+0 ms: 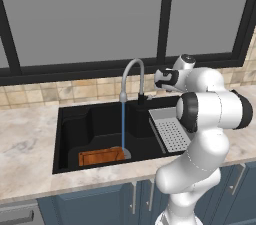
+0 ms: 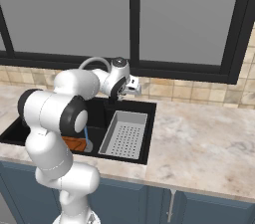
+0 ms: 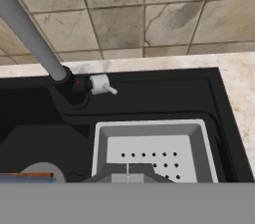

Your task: Turn on the sink faucet with hot water and rinse the cutting board for ten seconds, then turn off the faucet. Push the cutting board to reach the water if necessary.

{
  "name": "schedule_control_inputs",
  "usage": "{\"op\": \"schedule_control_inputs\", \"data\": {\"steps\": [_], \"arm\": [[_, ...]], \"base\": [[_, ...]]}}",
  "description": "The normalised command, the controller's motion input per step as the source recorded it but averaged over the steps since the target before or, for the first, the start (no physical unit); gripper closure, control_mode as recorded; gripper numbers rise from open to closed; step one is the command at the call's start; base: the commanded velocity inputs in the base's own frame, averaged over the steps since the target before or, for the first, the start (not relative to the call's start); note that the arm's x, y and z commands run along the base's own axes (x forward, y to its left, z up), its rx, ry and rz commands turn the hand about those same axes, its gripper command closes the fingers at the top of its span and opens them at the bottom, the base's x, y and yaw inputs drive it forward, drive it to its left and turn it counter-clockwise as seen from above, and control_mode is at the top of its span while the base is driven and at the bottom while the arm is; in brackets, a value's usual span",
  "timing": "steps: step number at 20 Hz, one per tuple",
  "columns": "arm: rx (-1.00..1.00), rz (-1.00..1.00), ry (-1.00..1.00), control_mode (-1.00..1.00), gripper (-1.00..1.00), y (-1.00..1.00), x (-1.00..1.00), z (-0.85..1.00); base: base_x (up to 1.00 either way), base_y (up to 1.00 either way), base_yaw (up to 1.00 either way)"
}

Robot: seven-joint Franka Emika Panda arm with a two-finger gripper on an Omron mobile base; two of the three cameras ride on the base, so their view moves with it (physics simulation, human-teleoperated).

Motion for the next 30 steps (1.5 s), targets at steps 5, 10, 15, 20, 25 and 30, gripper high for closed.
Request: {"op": "schedule_control_inputs", "data": {"steps": [5,10,15,20,25,30], "arm": [[0.0,0.0,0.0,-1.0,1.0,0.0,0.0,0.0],[0.0,0.0,0.0,-1.0,1.0,0.0,0.0,0.0],[0.0,0.0,0.0,-1.0,1.0,0.0,0.0,0.0],[0.0,0.0,0.0,-1.0,1.0,0.0,0.0,0.0],[0.0,0.0,0.0,-1.0,1.0,0.0,0.0,0.0],[0.0,0.0,0.0,-1.0,1.0,0.0,0.0,0.0]], "base": [[0.0,0.0,0.0],[0.0,0.0,0.0],[0.0,0.0,0.0],[0.0,0.0,0.0],[0.0,0.0,0.0],[0.0,0.0,0.0]]}}
